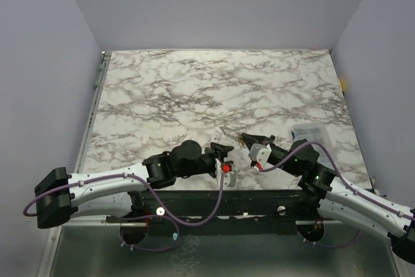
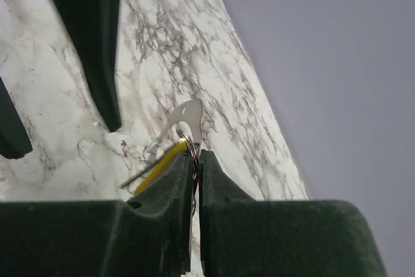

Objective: Put the keys on the keyring

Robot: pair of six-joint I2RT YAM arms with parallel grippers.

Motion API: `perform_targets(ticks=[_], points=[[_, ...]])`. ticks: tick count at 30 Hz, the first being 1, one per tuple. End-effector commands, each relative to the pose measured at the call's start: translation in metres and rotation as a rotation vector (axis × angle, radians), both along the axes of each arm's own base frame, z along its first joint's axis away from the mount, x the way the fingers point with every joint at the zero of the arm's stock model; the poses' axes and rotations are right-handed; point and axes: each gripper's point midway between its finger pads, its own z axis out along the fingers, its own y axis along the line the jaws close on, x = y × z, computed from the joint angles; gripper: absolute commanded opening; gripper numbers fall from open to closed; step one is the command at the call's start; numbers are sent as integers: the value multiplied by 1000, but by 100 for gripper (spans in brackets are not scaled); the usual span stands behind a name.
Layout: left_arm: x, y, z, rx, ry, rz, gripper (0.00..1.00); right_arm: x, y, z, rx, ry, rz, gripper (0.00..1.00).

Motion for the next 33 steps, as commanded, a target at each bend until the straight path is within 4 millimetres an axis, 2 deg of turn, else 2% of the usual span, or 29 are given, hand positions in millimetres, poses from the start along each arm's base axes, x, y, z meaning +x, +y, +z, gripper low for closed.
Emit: perform_targets(ticks=[1,5,11,14,20,25,28,33], points=[[-17,7,-35,136,18,-97,48,11,-9,31,65,-95,-74,1],[-15,5,-32,124,25,-85,47,9,-8,30,64,-91,-62,1],[19,10,5,-48,25,147,48,5,-7,33,75,-98,-41,1],[25,12,16,-122,53,179,49,-1,-4,37,98,-100,-4,1],[21,1,21,-171,136,127,47,-16,4,50,166,-99,83,0],[34,-1,25,-209,172,180,46,-21,7,47,160,-87,115,1],[34,-2,31,-248,201,167,46,-23,8,46,160,-83,127,0],[39,-4,38,-308,252,175,57,-25,9,46,161,-77,138,0]])
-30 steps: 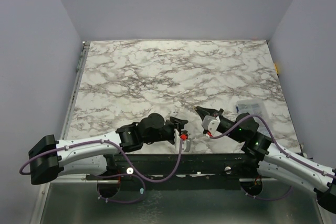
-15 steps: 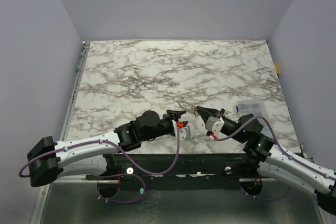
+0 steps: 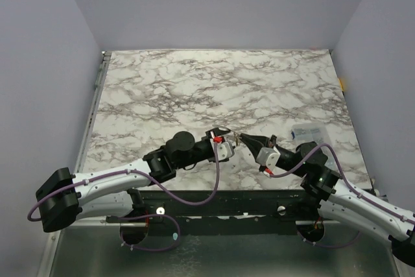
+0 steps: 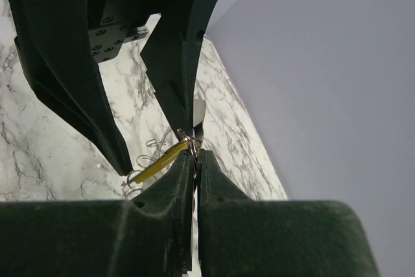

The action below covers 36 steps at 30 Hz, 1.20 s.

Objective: Put the keys on the keyring

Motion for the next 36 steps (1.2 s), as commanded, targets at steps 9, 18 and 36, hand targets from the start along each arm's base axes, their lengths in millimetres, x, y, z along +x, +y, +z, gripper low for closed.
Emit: perform_targets(ticks=[9,18,36], points=[[-3,-23,30,-212,165,-70,54,-8,6,12,50,-13,54,1],[4,-26,35,-253,184,-41,6,-12,7,18,77,-9,72,1],[35,-15,16,-176,166,137,0,-33,0,64,259,-31,146,1]])
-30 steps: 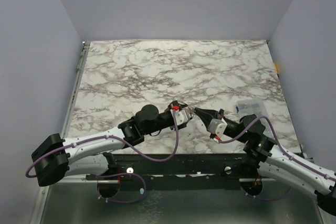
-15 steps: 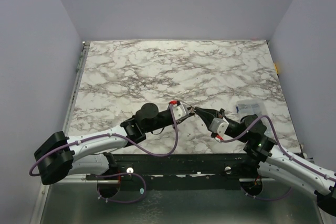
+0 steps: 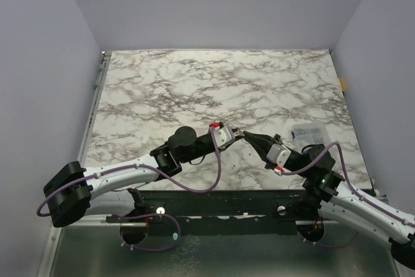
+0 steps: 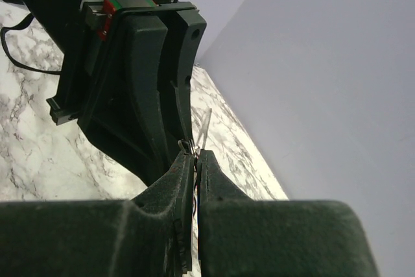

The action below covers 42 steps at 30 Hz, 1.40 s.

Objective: Put the keys on the keyring

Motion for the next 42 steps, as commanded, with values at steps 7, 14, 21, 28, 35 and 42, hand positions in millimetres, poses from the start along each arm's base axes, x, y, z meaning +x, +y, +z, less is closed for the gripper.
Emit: perform_targets(ticks=[7,14,21,28,35,42], points=[[30,8,-7,80,-15,149,2,-25,3,35,95,-70,115,1],[-13,14,-16,257,-149,-123,50,-22,1,33,83,-74,92,1],[-28,51,20,196,-332,-114,50,-22,4,30,66,-63,101,0],[-39,56,52,79,-312,-226,67,-23,9,25,36,-42,122,1],[-44,48,47,55,-310,-286,75,-28,14,18,8,-5,165,1],[-61,33,48,17,-241,-417,75,-27,16,15,-11,1,167,0]])
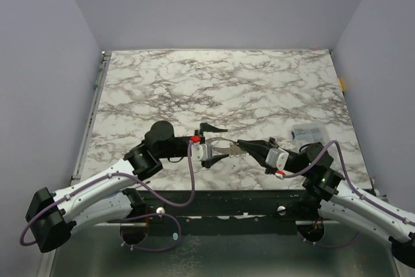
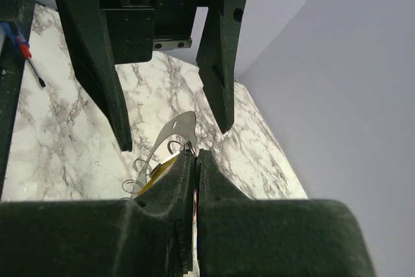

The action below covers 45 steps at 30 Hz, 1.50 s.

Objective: Put the keys on the keyring

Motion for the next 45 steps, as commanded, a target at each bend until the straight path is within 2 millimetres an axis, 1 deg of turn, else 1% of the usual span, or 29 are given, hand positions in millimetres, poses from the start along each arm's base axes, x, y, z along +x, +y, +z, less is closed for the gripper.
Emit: perform_targets(ticks=[1,3,6,15,17,22,24,25,27,30,34,36,39,40,41,42,43,45], points=[[-18,-12,14,-43,37,-132,74,-7,2,18,25,-22,36,0],[-14,-16,10,-37,58,-123,72,-8,3,18,24,-19,42,1],[-7,-21,10,-53,87,-99,67,-9,4,16,21,-12,50,1],[-2,-30,13,-87,145,-99,49,-9,5,12,9,-4,57,1],[-1,-31,10,-81,158,-99,47,-9,6,12,8,-2,59,1],[3,-34,2,-68,187,-85,35,-10,5,14,15,-8,59,1],[4,-34,-1,-63,191,-74,35,-10,5,15,19,-11,58,1],[5,-34,-3,-60,195,-70,37,-10,5,16,20,-13,57,0],[4,-33,-7,-54,199,-69,47,-10,4,17,23,-16,55,1],[3,-32,-9,-49,204,-73,52,-10,3,17,25,-17,54,1],[-3,-33,-19,-11,228,-101,53,-11,3,18,27,-18,54,0],[-3,-33,-25,14,239,-100,50,-11,3,18,28,-21,54,1],[-1,-33,-30,36,248,-99,41,-11,2,19,31,-22,53,1],[-1,-34,-31,41,251,-99,35,-11,2,19,33,-22,54,1],[-1,-34,-32,45,252,-97,26,-11,2,20,35,-23,55,1],[0,-34,-31,44,251,-93,15,-11,2,20,36,-24,54,1],[1,-35,-30,42,250,-89,0,-11,2,20,36,-22,55,1],[3,-34,-26,34,249,-77,0,-11,2,19,34,-19,55,1]])
